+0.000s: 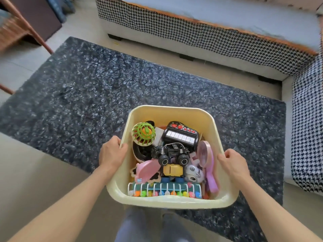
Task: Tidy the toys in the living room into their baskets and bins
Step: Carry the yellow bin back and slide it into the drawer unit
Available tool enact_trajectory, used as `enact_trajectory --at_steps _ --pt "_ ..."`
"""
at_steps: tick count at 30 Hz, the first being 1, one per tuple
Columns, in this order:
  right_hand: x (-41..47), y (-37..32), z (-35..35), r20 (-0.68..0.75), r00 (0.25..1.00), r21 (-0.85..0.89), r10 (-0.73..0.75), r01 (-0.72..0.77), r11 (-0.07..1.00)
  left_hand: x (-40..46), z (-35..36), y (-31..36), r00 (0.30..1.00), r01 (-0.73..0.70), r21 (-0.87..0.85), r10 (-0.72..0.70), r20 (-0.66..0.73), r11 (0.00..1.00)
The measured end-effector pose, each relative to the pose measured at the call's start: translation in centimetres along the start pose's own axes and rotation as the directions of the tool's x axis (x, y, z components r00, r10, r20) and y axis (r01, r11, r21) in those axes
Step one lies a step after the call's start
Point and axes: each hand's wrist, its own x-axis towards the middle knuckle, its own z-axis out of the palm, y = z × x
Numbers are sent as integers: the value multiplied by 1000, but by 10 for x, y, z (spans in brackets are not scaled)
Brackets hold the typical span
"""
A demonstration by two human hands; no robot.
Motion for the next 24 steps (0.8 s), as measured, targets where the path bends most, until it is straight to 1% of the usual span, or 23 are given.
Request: enact_trajectory --at_steps 2,4,7,8,9,12,16,18,19,21,24 --pt "0 -13 0 102 993 -22 -54 56 998 -16 -11 -15 998 59 -12 -60 -36 998" --pt "-2 -29 3 173 976 -22 -134 139 990 -36 -22 -33 989 119 -57 -123 -84 991" --pt "-15 -55 13 224 937 -32 -269 283 959 -72 -40 -64 948 262 -101 -276 -160 960" --pt "-22 -67 18 245 914 -31 -324 342 939 -86 -47 -76 923 314 -120 -332 -194 942" --pt "-31 -82 22 275 883 -31 -381 404 914 -101 -57 -90 889 369 -148 -395 -231 917" --pt "-59 -127 36 351 789 -4 -505 540 842 -142 -85 -121 788 470 -209 -514 -340 858" --pt "-108 -183 55 418 655 -19 -630 700 714 -196 -124 -157 678 495 -275 -564 -472 825" --pt "-147 -207 68 459 569 -35 -682 779 626 -234 -143 -180 607 507 -326 -599 -523 798" --pt "-163 -215 71 472 539 -41 -698 804 593 -247 -149 -188 583 507 -341 -606 -540 792" --pt "-210 -228 85 523 446 -29 -727 861 507 -291 -164 -211 501 511 -409 -648 -573 756" --pt "-277 -233 104 566 345 -6 -749 910 415 -355 -177 -243 396 529 -492 -714 -577 691"
